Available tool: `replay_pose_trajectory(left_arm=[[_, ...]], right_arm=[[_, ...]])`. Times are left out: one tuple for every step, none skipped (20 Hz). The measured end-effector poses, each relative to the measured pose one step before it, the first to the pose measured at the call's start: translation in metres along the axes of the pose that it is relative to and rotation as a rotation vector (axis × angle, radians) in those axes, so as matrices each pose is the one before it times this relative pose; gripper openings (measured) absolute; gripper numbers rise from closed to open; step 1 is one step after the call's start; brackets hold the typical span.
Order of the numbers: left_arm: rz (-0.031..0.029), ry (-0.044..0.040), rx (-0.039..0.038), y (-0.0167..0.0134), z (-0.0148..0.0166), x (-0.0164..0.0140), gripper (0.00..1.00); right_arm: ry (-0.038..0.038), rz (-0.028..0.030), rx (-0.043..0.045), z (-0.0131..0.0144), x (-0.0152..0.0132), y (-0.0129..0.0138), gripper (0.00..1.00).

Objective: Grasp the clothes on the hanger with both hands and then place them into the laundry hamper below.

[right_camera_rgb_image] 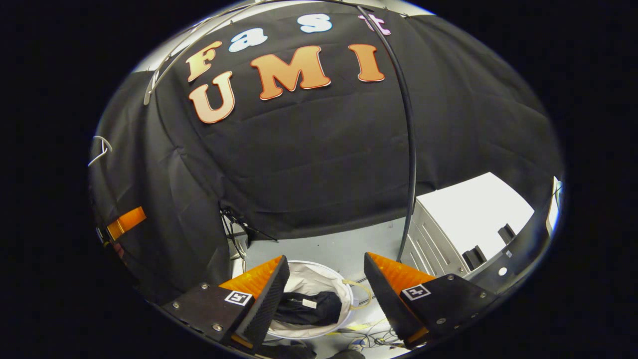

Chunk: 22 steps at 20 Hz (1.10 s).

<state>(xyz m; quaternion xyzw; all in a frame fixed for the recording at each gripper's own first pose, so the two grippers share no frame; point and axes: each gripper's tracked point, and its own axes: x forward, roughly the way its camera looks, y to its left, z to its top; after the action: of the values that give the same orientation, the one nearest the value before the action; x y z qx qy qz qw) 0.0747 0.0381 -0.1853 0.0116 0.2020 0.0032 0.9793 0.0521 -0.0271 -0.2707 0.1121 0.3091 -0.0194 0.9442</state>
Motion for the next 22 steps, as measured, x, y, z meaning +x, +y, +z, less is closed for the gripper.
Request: replay_pose_trajectory(left_arm=[[0.00547, -0.00821, 0.00262, 0.00221, 0.00388, -0.00095, 0.96], [-0.00024, -0.01099, 0.00024, 0.00167, 0.00431, -0.00111, 0.96], [0.00355, -0.01346, 0.00398, 0.00203, 0.00481, -0.00110, 0.98], [0.00047, -0.01021, -0.00150, 0.00075, 0.00434, 0.00104, 0.96], [0.00025, -0.00390, 0.00013, -0.00070, 0.00100, 0.00211, 0.98], [0.00248, -0.00087, 0.00114, 0.00064, -0.00005, 0.00088, 0.98], [-0.00071, -0.00451, 0.00084, -0.00112, 0.00163, 0.00218, 0.98], [-0.00086, 0.00059, 0.00181, -0.00144, 0.00125, 0.00082, 0.96], [-0.00720, -0.00811, 0.00085, -0.00330, 0.00127, 0.00027, 0.98], [-0.00695, -0.00581, 0.00374, -0.00345, 0.00073, 0.00109, 0.98], [-0.01114, 0.00099, 0.00642, -0.00290, -0.00113, 0.00052, 0.98], [-0.01525, 0.00280, 0.00759, -0.00423, -0.00269, 0.00050, 0.97], [-0.01770, 0.00094, 0.00849, -0.00447, -0.00197, 0.00093, 0.97], [-0.01243, 0.00166, 0.01679, -0.00249, -0.00047, 0.00163, 0.97], [-0.00718, 0.00107, 0.02014, -0.00060, -0.00062, 0.00093, 0.97], [-0.00602, -0.00150, 0.01570, 0.00018, 0.00025, -0.00040, 0.97], [-0.00751, 0.00110, 0.00833, -0.00146, -0.00038, -0.00048, 0.97], [-0.00637, -0.00084, 0.00294, -0.00227, -0.00153, 0.00007, 0.97], [-0.00671, 0.00233, 0.00054, -0.00169, -0.00056, -0.00011, 0.97], [-0.00331, 0.00531, 0.00271, 0.00000, -0.00226, 0.00057, 0.97], [-0.00045, 0.00403, 0.00342, -0.00034, -0.00074, -0.00369, 0.97], [-0.00015, 0.00072, 0.00486, 0.00111, 0.00164, -0.00349, 0.97]], right_arm=[[-0.00623, 0.00809, 0.00272, 0.00192, 0.00006, 0.00354, 0.93], [-0.01514, 0.01778, 0.01047, 0.00520, 0.00041, 0.00734, 0.93], [-0.02234, 0.02190, 0.01070, 0.00689, 0.00024, 0.00879, 0.93], [-0.02542, 0.01868, 0.00783, 0.00643, 0.00184, 0.00649, 0.93], [-0.02401, 0.01821, 0.00587, 0.00480, -0.00056, 0.00317, 0.93], [-0.01843, 0.01642, 0.00061, 0.00321, 0.00137, 0.00188, 0.93], [-0.00223, 0.01504, -0.00358, -0.00319, 0.00039, 0.00162, 0.93], [0.00342, 0.01209, -0.00341, -0.00588, -0.00016, 0.00348, 0.93], [-0.00535, 0.00741, -0.00299, -0.00648, -0.00015, 0.00439, 0.93], [0.00348, 0.01158, -0.01009, -0.01058, 0.00007, 0.00763, 0.93], [0.01486, 0.00570, -0.01800, -0.01533, -0.00013, 0.00810, 0.93], [0.01875, 0.00665, -0.02176, -0.01585, 0.00086, 0.01007, 0.93], [0.01844, 0.01387, -0.01709, -0.01610, 0.00092, 0.01387, 0.94], [0.01976, 0.02305, -0.00919, -0.01521, 0.00364, 0.01600, 0.94], [0.02446, 0.02668, -0.00639, -0.01819, 0.00638, 0.01834, 0.93], [0.02744, 0.02605, -0.00209, -0.01616, 0.00789, 0.01645, 0.93], [0.02425, 0.02909, 0.00084, -0.01378, 0.00621, 0.01483, 0.93], [0.01675, 0.02208, 0.00155, -0.01117, 0.00969, 0.01319, 0.94], [0.01903, 0.01855, 0.00190, -0.01514, 0.00745, 0.01043, 0.94], [0.01907, 0.00978, 0.00209, -0.01104, 0.00357, 0.00519, 0.94], [0.00847, -0.00146, 0.00134, -0.00964, 0.00053, -0.00139, 0.94], [0.01344, -0.01894, 0.00664, -0.01238, -0.00123, -0.00796, 0.94]])
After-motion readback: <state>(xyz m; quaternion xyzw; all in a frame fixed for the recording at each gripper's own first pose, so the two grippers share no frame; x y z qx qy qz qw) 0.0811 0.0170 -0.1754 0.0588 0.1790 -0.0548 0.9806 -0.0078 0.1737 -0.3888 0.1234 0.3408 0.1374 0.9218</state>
